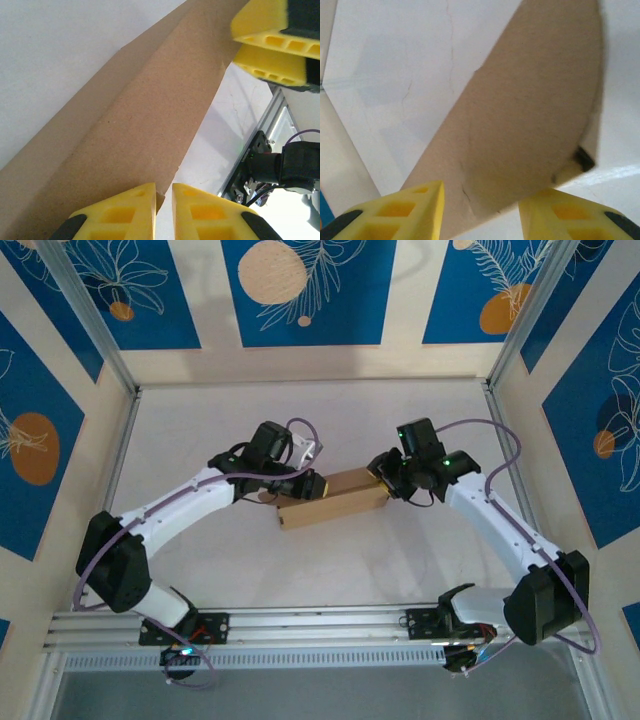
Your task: Fold the paper box
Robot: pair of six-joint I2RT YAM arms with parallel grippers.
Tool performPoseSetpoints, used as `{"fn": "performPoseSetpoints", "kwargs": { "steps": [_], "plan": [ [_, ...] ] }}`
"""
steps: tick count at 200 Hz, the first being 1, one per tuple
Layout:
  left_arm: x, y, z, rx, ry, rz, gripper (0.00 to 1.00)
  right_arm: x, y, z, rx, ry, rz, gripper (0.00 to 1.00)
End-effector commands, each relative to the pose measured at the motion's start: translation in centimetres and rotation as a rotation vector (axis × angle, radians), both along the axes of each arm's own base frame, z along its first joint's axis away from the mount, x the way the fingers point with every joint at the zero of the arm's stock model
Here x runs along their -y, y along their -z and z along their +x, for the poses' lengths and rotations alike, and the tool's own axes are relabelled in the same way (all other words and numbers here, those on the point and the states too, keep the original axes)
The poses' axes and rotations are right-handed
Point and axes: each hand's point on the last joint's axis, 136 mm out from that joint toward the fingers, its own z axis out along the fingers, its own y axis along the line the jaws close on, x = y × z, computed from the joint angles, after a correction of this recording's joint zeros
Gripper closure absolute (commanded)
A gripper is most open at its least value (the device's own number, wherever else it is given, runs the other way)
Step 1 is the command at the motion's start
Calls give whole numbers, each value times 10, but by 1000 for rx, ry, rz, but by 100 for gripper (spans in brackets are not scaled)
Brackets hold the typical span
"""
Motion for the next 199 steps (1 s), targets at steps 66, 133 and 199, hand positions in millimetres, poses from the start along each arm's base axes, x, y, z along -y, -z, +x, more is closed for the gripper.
{"fn": "performPoseSetpoints", "kwargs": {
  "steps": [66, 133, 199],
  "plan": [
    [-16, 51, -13, -104, 6, 145, 84, -13, -30, 5, 81, -244, 17, 70],
    [-15, 36, -13, -75, 3, 104, 83, -1, 25, 11, -29, -250, -128, 76],
    [-17, 11, 0, -40, -36, 59, 63, -10, -41, 15, 230, -447, -153, 61]
  ]
}}
